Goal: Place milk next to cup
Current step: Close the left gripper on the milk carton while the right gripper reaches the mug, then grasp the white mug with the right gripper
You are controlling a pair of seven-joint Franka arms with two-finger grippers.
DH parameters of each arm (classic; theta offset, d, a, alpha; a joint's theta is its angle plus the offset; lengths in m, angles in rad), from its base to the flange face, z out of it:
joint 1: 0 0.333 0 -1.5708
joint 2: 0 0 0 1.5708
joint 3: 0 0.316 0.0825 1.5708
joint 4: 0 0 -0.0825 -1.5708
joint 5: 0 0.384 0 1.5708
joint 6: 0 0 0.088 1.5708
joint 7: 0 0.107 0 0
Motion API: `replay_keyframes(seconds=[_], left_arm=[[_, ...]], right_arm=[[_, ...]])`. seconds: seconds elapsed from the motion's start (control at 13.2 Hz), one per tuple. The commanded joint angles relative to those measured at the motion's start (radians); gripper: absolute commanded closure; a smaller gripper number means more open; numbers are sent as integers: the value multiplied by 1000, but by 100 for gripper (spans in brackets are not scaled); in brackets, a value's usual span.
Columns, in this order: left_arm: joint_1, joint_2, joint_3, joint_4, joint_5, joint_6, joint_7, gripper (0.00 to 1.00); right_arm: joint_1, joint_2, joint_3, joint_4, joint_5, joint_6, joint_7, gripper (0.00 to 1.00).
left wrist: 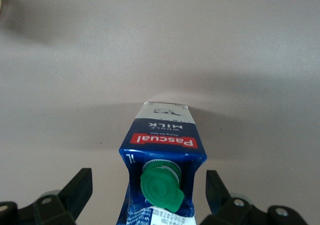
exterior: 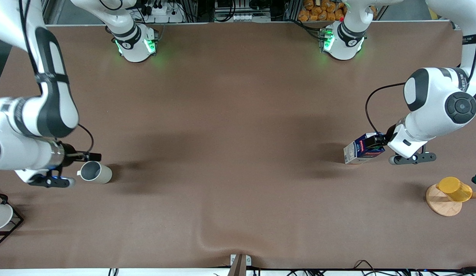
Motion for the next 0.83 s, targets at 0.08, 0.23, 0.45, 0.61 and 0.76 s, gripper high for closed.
replay_keyframes(seconds=[0.08, 0.23, 0.45, 0.61, 0.76], left_arm=[[-2, 0, -3, -22, -4, 19, -13, 0], [-4, 2, -3, -24, -4, 19, -13, 0], [-4, 11, -3, -24, -4, 19, -13, 0], [-5, 12, -3, -22, -4, 19, -13, 0], [-5, 20, -3, -21, -4, 19, -13, 9]], right_arm=[[13, 79, 3, 41, 2, 29, -14, 0], [7, 116, 3, 39, -5, 62, -74, 0], [2, 138, 2, 33, -11, 80, -82, 0], [0, 158, 0, 23, -15, 101, -83, 0], [-3, 182, 0, 24, -17, 114, -82, 0]])
